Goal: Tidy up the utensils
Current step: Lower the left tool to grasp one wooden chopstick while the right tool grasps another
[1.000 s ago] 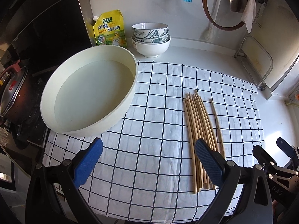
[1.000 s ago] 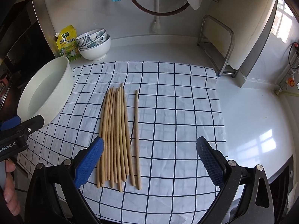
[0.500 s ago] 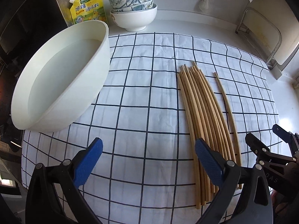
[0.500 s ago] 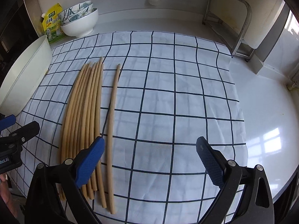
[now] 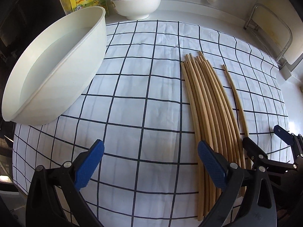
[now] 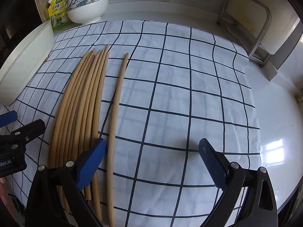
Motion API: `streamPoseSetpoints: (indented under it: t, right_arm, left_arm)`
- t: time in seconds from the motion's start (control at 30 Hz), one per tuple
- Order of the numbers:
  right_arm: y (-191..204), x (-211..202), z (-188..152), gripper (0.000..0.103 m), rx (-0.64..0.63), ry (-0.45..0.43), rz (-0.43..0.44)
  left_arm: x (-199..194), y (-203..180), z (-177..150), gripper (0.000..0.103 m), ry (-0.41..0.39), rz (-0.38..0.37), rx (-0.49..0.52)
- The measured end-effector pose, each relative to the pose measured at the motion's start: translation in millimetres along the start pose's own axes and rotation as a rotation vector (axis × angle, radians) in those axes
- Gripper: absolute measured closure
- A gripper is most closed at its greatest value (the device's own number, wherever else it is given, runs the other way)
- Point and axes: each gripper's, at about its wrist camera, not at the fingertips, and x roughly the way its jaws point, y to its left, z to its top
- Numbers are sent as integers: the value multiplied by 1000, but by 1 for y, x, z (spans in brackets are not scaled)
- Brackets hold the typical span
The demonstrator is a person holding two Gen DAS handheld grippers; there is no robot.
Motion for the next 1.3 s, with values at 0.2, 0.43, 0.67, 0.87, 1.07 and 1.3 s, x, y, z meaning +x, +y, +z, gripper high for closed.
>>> streamPoseSetpoints:
  t: [0.2,0.43,0.67,0.87,1.07,1.3]
  right_arm:
    - [0,0,-1,9,-10,-12,1]
    - [-1,-3,-2,17,-24,-20,25]
    - [3,-8,0,46,-49,-36,60]
    - [-1,-10,-2,49,-46,-43,63]
    - [-8,-12,-5,48,-32,-37,59]
    - [-8,-13,-4,44,-35,-35,46]
  left_arm:
    - [1,-1,-2,6,5,5,3]
    - [1,-4,-2,6,7,2,9]
    - [2,-5,-3,6,11,-12,9]
    - [3,-7,-1,6,11,-17,6]
    - [5,-11,-2,6,10,-8,24]
    - [7,-11,-6,6,5,27,41]
